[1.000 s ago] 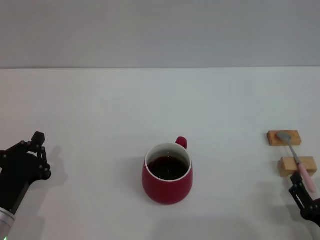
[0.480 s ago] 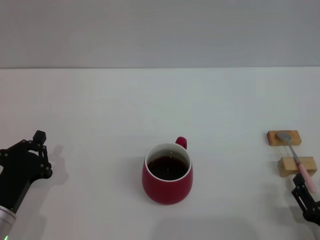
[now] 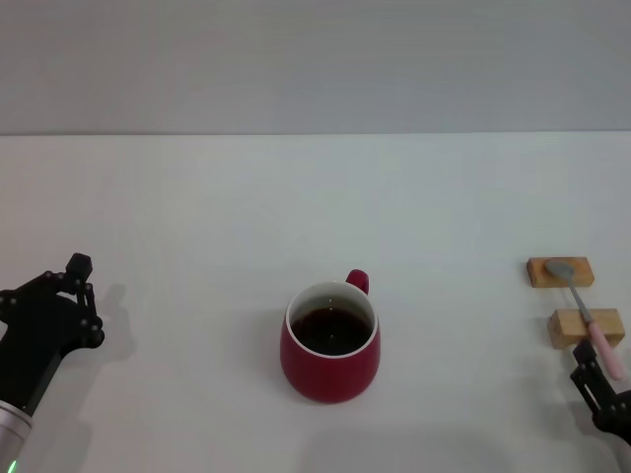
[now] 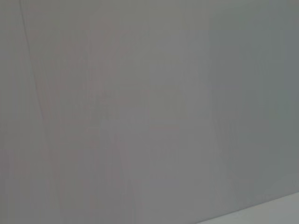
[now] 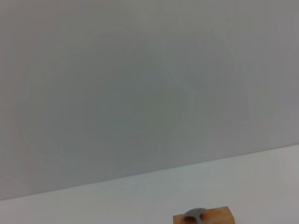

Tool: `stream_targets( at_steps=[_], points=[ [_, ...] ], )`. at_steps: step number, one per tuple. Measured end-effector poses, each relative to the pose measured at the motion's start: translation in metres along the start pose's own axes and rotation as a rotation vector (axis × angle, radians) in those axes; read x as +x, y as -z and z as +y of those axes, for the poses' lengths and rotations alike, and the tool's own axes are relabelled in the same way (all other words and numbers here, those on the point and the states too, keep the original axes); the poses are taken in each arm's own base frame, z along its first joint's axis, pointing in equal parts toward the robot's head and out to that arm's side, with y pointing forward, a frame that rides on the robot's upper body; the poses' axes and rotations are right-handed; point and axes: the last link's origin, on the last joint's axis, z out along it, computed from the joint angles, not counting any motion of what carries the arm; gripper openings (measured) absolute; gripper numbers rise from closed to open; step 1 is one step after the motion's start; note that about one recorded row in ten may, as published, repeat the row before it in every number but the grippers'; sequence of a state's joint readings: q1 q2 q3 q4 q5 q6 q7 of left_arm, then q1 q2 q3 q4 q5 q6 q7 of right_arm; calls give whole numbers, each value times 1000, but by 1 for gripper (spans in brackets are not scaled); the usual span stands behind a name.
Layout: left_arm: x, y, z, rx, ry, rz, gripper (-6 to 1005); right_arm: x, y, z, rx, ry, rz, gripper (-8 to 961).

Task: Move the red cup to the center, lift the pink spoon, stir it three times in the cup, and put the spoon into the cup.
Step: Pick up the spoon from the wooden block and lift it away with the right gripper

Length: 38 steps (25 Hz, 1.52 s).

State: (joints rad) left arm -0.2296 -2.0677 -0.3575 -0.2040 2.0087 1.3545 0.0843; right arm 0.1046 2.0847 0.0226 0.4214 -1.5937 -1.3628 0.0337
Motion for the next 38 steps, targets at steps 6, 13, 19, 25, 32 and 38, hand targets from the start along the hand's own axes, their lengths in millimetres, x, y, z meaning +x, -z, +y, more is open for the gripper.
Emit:
stream_targets(
  at_steps=[6, 13, 19, 25, 32, 38],
  points=[
    [-1, 0, -1, 2, -5, -3, -2, 2, 1, 0, -2, 2, 16, 752],
    [-2, 3, -2, 5, -4, -8, -2, 4, 3, 0, -2, 1, 20, 752],
    [-3, 5, -1, 5, -3, -11, -2, 3, 4, 1, 1, -3, 13, 751],
    [-3, 5, -1, 7, -2, -12, -2, 3, 4, 0, 7, -3, 15, 751],
    [-3, 5, -1, 8, 0, -12, -2, 3, 4, -1, 9, -2, 15, 750],
    [-2, 5, -1, 8, 2, -11, -2, 3, 4, -1, 10, -2, 15, 745]
  ],
)
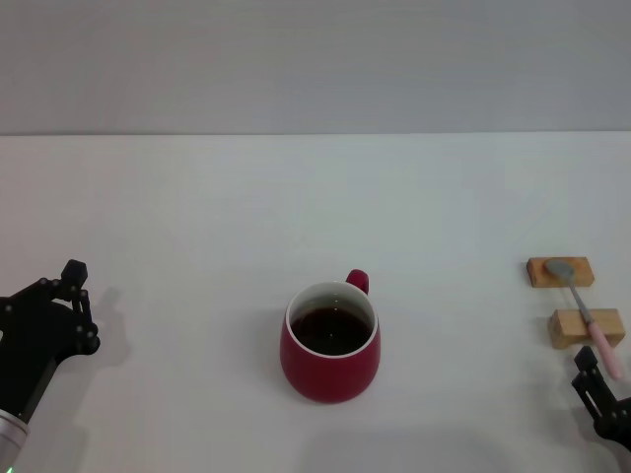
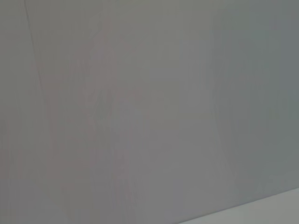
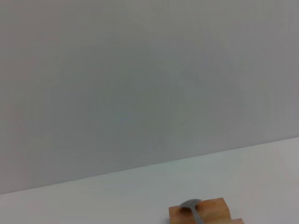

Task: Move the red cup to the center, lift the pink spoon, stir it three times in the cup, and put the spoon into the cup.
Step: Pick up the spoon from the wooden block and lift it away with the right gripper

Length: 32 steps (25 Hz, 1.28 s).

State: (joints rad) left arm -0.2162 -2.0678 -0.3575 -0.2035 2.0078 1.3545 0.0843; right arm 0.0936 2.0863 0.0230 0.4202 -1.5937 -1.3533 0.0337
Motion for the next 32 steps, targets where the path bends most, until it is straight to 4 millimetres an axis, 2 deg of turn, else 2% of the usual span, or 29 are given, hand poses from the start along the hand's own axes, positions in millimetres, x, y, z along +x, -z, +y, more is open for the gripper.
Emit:
stream_targets(
  at_steps=[16, 22, 27, 32],
  points=[
    [0, 0, 0, -1, -3, 2, -2, 0, -1, 4, -24, 3, 1, 718],
    [0, 0, 0, -2, -4, 3, -2, 0, -1, 3, -20, 2, 5, 491],
    [1, -1, 0, -7, -6, 4, -2, 0, 0, 1, -9, 0, 5, 450],
    [0, -1, 0, -5, -6, 3, -2, 1, 0, 0, 0, -3, 5, 450]
  ],
)
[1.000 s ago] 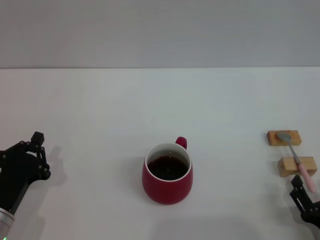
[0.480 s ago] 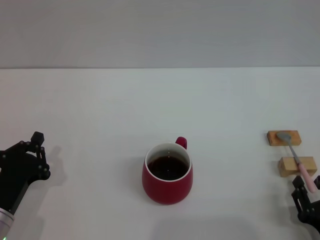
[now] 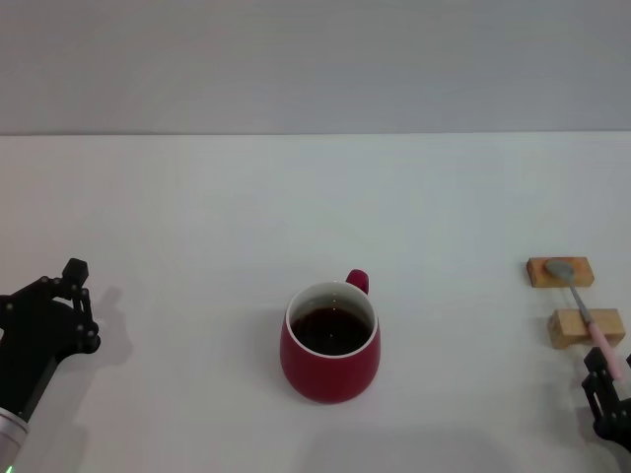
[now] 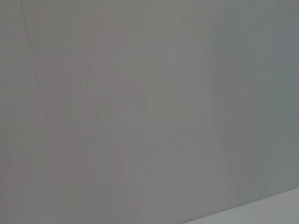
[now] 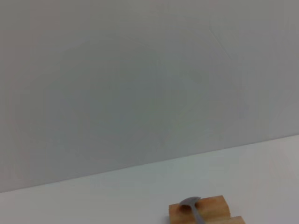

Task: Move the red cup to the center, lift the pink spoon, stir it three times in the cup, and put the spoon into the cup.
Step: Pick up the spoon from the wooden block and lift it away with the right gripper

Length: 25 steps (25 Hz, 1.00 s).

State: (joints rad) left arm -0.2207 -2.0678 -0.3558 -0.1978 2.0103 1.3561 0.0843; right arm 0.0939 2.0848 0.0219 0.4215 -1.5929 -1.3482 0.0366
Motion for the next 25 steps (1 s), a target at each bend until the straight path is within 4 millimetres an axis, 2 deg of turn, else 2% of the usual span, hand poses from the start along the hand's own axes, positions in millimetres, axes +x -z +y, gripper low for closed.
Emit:
stream_targets(
  at_steps=[19, 25],
  points=[
    [-1, 2, -1, 7, 0, -6, -2, 2, 0, 3, -8, -6, 12, 428],
    [-1, 2, -1, 5, 0, -6, -2, 2, -1, 3, -11, -10, 11, 348]
  ],
)
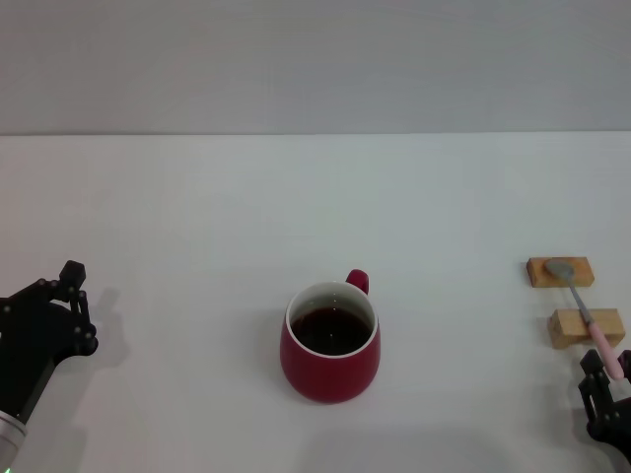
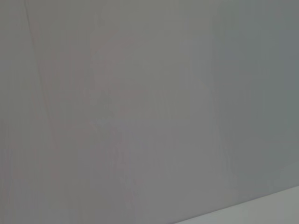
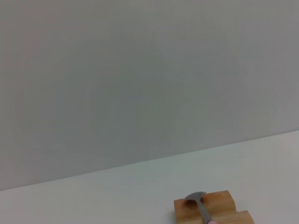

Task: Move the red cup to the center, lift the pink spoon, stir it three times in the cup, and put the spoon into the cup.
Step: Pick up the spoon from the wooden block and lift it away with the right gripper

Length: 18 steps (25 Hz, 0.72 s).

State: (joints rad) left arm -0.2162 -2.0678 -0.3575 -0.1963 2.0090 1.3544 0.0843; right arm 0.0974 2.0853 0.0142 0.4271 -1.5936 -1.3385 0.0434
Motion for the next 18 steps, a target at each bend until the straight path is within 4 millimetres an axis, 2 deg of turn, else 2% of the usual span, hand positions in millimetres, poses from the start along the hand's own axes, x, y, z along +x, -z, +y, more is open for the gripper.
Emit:
stream_targets(
  at_steps=[8, 18],
  points=[
    [0, 1, 0, 0, 0, 0, -2, -1, 1, -1, -1, 0, -6, 351],
    [0, 2, 0, 3, 1, 2, -2, -1, 2, -2, 14, -6, -9, 290]
  ],
)
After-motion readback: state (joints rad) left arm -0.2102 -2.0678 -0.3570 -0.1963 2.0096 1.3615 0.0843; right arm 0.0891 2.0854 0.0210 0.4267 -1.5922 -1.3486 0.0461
